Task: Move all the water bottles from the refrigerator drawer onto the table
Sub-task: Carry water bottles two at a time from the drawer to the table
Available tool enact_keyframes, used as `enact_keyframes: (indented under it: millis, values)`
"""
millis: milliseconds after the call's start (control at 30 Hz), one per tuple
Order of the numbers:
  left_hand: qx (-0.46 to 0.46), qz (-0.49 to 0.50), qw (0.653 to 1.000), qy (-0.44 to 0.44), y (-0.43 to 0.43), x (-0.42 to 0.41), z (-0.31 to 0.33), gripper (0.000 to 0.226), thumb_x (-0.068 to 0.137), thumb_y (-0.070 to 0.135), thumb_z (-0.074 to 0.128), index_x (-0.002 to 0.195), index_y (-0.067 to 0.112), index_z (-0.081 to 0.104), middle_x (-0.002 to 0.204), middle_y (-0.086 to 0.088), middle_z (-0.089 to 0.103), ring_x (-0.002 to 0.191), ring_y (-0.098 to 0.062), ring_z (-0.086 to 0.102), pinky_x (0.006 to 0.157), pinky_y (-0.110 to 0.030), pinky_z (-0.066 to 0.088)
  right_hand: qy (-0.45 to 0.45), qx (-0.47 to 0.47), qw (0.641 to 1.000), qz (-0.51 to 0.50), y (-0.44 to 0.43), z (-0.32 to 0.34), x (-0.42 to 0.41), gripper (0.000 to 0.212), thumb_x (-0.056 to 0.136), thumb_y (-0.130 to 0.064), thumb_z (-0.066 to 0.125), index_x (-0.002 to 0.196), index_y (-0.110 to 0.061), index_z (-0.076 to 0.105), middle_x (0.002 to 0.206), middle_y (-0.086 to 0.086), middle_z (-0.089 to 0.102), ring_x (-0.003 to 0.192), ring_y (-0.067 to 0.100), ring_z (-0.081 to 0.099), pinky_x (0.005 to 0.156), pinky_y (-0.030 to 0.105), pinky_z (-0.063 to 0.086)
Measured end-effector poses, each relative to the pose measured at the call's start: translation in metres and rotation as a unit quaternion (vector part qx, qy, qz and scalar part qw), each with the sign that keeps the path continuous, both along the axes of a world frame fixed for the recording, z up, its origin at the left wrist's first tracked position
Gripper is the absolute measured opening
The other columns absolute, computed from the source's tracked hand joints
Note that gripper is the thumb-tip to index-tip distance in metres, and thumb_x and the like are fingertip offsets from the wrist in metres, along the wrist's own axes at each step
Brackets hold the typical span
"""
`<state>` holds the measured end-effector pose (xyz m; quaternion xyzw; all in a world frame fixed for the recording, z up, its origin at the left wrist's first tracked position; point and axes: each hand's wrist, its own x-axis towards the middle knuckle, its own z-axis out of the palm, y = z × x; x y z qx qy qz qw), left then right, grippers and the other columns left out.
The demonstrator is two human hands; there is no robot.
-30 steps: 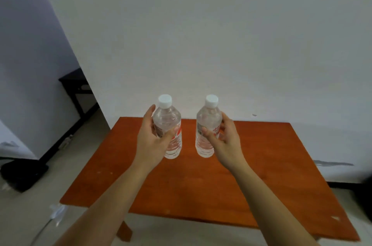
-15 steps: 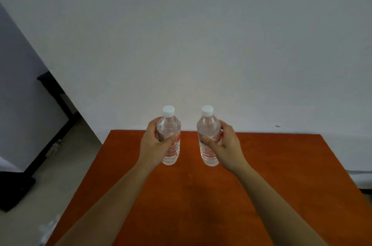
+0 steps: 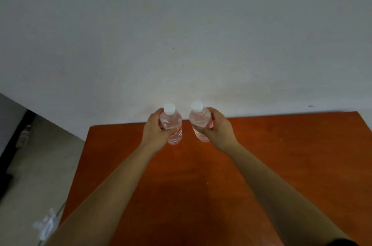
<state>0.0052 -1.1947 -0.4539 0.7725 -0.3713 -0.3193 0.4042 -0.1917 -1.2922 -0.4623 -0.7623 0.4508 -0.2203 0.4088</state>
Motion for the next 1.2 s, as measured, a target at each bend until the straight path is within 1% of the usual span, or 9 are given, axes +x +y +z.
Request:
enact_keyframes:
  millis: [100, 200, 333, 567, 733, 833, 933, 1067, 1200]
  values:
    - [-0.002, -0.009, 1.0, -0.011, -0.02, 0.014, -0.007, 0.077, 0.075, 0.018, 0.084, 0.142, 0.026, 0.047, 0.14, -0.004, 0.049, 0.127, -0.024, 0.053, 0.106, -0.051, 0.045, 0.011, 0.024, 1.0, 0.004, -0.013, -0.012, 0.022, 0.07, 0.079, -0.04, 0.082, 0.139, -0.023, 0.051, 0.133, 0.004, 0.051, 0.116, 0.02, 0.054, 0.104, 0.036, 0.045]
    - [0.019, -0.024, 0.999, -0.039, -0.03, 0.024, -0.015, 0.076, 0.078, 0.018, 0.082, 0.144, 0.028, 0.044, 0.144, -0.003, 0.047, 0.132, -0.025, 0.048, 0.107, -0.053, 0.044, 0.036, 0.048, 0.998, 0.035, -0.022, -0.023, 0.032, 0.069, 0.082, -0.027, 0.08, 0.143, -0.027, 0.048, 0.135, 0.006, 0.05, 0.122, 0.024, 0.054, 0.11, 0.045, 0.043]
    - [0.042, -0.05, 0.997, -0.032, -0.024, 0.035, -0.026, 0.075, 0.084, 0.022, 0.078, 0.147, 0.031, 0.038, 0.147, 0.001, 0.05, 0.133, -0.023, 0.049, 0.106, -0.05, 0.044, 0.036, 0.075, 0.995, 0.048, -0.024, -0.03, 0.032, 0.074, 0.088, -0.016, 0.074, 0.151, -0.03, 0.037, 0.144, 0.003, 0.052, 0.129, 0.021, 0.054, 0.104, 0.039, 0.049]
    - [0.058, -0.097, 0.993, 0.021, -0.023, 0.038, -0.014, 0.079, 0.091, 0.018, 0.07, 0.153, 0.034, 0.024, 0.155, 0.0, 0.039, 0.142, -0.026, 0.038, 0.112, -0.055, 0.037, 0.062, 0.101, 0.992, 0.039, -0.012, -0.024, 0.045, 0.085, 0.097, -0.012, 0.06, 0.16, -0.029, 0.006, 0.156, 0.004, 0.041, 0.14, 0.027, 0.043, 0.11, 0.054, 0.042]
    - [-0.001, -0.051, 0.999, -0.018, -0.017, 0.023, 0.015, 0.071, 0.097, 0.028, 0.061, 0.155, 0.037, 0.02, 0.163, 0.006, 0.023, 0.148, -0.022, 0.026, 0.116, -0.053, 0.029, 0.02, 0.003, 1.0, -0.012, 0.004, 0.002, 0.028, 0.075, 0.098, 0.0, 0.049, 0.16, -0.027, 0.014, 0.164, 0.0, 0.025, 0.147, 0.022, 0.033, 0.114, 0.051, 0.039]
    - [-0.059, -0.032, 0.991, -0.111, -0.013, 0.017, 0.038, 0.064, 0.1, 0.021, 0.055, 0.155, 0.031, 0.023, 0.163, 0.006, 0.023, 0.148, -0.02, 0.025, 0.118, -0.047, 0.029, 0.033, -0.126, 0.991, -0.045, 0.008, 0.032, 0.004, 0.063, 0.104, -0.019, 0.046, 0.158, -0.028, 0.015, 0.165, -0.004, 0.021, 0.147, 0.019, 0.032, 0.115, 0.043, 0.036]
    - [-0.116, -0.047, 0.955, -0.268, -0.011, 0.003, 0.068, 0.055, 0.104, 0.028, 0.044, 0.156, 0.022, 0.024, 0.164, -0.001, 0.02, 0.15, -0.024, 0.02, 0.12, -0.044, 0.023, 0.077, -0.263, 0.958, -0.091, 0.01, 0.069, -0.027, 0.057, 0.107, -0.04, 0.036, 0.158, -0.029, 0.012, 0.167, -0.004, 0.013, 0.148, 0.019, 0.027, 0.111, 0.033, 0.028]
    - [-0.164, -0.102, 0.884, -0.426, -0.003, -0.04, 0.11, 0.059, 0.104, 0.044, 0.029, 0.157, 0.019, 0.023, 0.165, -0.01, 0.01, 0.153, -0.03, 0.007, 0.122, -0.048, 0.012, 0.163, -0.347, 0.909, -0.162, 0.024, 0.106, -0.081, 0.062, 0.106, -0.053, 0.025, 0.16, -0.026, 0.01, 0.168, 0.003, 0.0, 0.154, 0.024, 0.005, 0.123, 0.045, 0.015]
    - [-0.19, -0.128, 0.842, -0.49, 0.008, -0.111, 0.154, 0.065, 0.102, 0.055, 0.016, 0.157, 0.022, 0.018, 0.166, -0.012, 0.004, 0.153, -0.032, 0.0, 0.12, -0.059, 0.012, 0.206, -0.358, 0.885, -0.217, 0.058, 0.133, -0.15, 0.068, 0.103, -0.06, 0.019, 0.161, -0.025, 0.009, 0.168, 0.006, -0.006, 0.154, 0.024, -0.007, 0.124, 0.052, 0.008]
